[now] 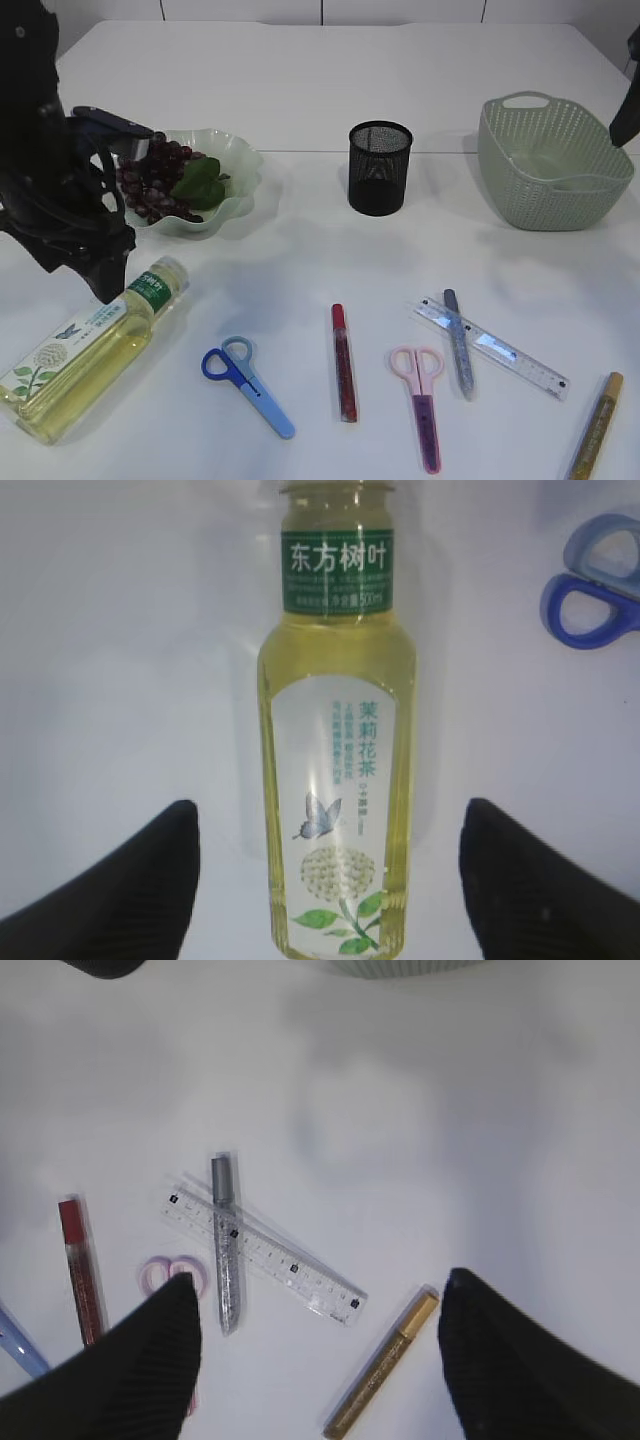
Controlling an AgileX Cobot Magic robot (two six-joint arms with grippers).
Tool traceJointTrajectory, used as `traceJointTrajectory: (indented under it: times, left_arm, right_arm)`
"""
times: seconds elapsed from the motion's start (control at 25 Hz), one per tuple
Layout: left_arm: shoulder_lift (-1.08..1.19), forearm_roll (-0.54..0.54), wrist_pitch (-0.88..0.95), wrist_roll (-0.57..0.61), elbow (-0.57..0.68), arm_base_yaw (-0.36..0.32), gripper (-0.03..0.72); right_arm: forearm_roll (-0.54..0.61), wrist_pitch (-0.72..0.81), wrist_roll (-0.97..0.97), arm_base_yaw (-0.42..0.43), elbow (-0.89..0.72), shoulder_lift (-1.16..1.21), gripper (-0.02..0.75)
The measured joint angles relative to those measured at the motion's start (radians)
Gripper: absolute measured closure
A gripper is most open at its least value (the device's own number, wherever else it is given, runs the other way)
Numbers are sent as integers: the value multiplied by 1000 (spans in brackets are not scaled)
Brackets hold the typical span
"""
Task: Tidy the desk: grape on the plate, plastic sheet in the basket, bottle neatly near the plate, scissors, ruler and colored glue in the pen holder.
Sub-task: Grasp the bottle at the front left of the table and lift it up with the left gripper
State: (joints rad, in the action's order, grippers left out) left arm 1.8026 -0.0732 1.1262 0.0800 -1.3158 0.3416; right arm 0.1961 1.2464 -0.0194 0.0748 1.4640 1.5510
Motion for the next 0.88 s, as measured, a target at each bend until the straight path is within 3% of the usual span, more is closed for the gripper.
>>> traceJointTrajectory:
  times: [0.88]
  left_arm:
    - [192, -12, -130, 2, 0, 0, 76]
  right_arm:
    - [2, 0, 6, 0, 0, -1, 162]
